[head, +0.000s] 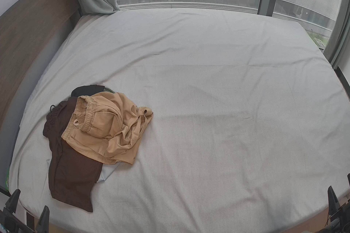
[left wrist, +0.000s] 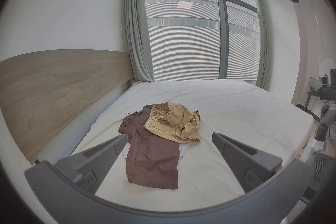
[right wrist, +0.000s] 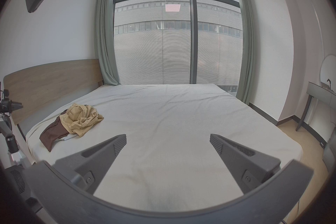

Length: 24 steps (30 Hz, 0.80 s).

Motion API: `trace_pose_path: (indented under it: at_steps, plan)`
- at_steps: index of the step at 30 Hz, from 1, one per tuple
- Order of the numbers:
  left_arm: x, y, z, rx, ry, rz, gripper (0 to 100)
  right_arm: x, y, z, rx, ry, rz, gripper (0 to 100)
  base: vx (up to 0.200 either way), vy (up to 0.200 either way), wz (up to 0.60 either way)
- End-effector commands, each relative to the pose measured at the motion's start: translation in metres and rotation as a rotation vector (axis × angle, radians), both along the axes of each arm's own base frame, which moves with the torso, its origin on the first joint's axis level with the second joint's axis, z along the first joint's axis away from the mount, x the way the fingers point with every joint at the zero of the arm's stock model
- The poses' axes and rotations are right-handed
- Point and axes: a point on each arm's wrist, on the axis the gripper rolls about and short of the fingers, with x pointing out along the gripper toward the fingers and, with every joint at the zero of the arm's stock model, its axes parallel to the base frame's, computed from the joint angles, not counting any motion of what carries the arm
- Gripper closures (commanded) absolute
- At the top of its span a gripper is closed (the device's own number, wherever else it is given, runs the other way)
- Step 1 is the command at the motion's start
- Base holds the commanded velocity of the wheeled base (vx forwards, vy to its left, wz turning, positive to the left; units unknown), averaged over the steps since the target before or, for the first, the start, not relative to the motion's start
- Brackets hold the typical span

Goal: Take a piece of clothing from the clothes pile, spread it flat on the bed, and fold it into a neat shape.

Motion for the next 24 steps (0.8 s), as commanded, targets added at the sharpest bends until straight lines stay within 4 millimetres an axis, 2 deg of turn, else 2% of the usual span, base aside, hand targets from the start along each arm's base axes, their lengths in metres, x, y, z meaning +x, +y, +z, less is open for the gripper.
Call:
trace_pose_path:
  at_steps: [1,3,4,5,6,9,13,15,16,24]
  plan:
    - [0.0,0.0,-0.003,0.002,-0.015,-0.003,0,0.0,0.0,-0.005,0.0,0.0,0.0,0,0.0,0.0,0.0]
    - [-0.002,0.0,0.004,-0.003,-0.047,0.0,0,0.0,0.0,-0.005,0.002,0.0,0.0,0,0.0,0.0,0.0]
    - [-0.007,0.0,0.028,-0.003,-0.121,-0.006,0,0.0,0.0,-0.005,0.003,0.0,0.0,0,0.0,0.0,0.0]
    - [-0.008,0.0,0.032,-0.005,-0.13,-0.008,0,0.0,0.0,-0.005,0.003,0.002,-0.002,0,0.0,0.0,0.0]
    - [-0.008,0.0,0.049,-0.007,-0.139,-0.014,0,0.0,0.0,-0.005,0.002,0.002,0.0,0,0.0,0.0,0.0]
    - [-0.005,0.0,0.077,-0.009,-0.148,-0.032,0,0.0,0.0,-0.005,0.003,0.002,0.0,0,0.0,0.0,0.0]
    - [0.004,0.0,0.093,-0.007,-0.136,-0.035,0,0.0,0.0,-0.005,0.005,0.002,-0.002,0,0.0,0.0,0.0]
    - [0.005,0.0,0.094,-0.007,-0.138,-0.035,0,0.0,0.0,-0.005,0.005,0.002,-0.002,0,0.0,0.0,0.0]
    - [0.011,0.0,0.099,-0.007,-0.141,-0.034,0,0.0,0.0,-0.005,0.005,0.002,-0.002,0,0.0,0.0,0.0]
    - [0.029,-0.001,0.097,-0.045,-0.059,-0.075,0,0.0,0.0,-0.005,0.005,0.0,0.0,0,0.0,0.0,0.0]
